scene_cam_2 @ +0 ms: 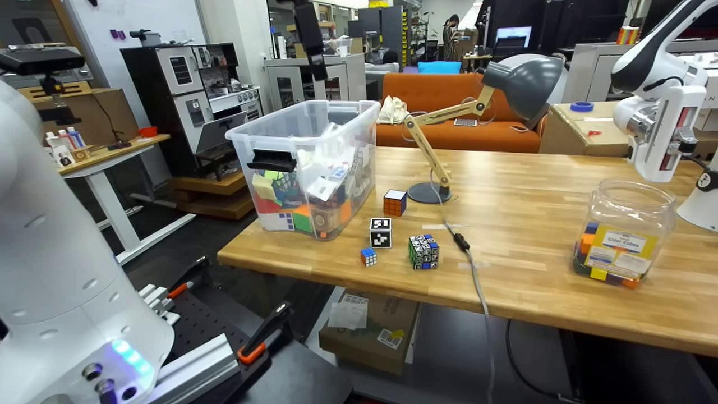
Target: Move the black and white cube to the right, pick up the cube in the middle then place it down again
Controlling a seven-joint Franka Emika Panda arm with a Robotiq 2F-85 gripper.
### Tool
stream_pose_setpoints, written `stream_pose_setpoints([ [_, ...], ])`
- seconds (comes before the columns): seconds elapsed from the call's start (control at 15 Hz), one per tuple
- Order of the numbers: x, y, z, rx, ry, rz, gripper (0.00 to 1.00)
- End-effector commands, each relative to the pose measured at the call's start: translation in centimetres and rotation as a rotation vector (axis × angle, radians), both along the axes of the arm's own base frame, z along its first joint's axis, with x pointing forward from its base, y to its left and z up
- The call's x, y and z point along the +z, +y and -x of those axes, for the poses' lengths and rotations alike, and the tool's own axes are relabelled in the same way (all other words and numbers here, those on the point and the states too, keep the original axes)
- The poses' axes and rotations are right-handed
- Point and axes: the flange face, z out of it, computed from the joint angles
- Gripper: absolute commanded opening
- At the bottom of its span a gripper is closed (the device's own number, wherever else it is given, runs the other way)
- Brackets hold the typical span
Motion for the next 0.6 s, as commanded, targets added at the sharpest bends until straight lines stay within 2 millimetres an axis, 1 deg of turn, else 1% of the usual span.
stream_pose_setpoints([
  [0.0,-3.8,-2.5,-1.8,-0.066,0.058,0.037,1.0],
  [0.07,-5.1,-3.2,-2.3,-0.082,0.086,0.024,1.0],
  [0.13,-4.3,-2.4,-1.3,-0.055,0.072,0.015,1.0],
  [0.2,-5.3,-2.7,-1.6,-0.061,0.092,0.01,1.0],
  [0.27,-5.4,-2.7,-1.7,-0.061,0.094,0.008,1.0],
  [0.4,-4.6,-2.5,-1.6,-0.055,0.077,0.012,1.0],
  [0.53,-4.3,-2.4,-1.5,-0.055,0.071,0.014,1.0],
])
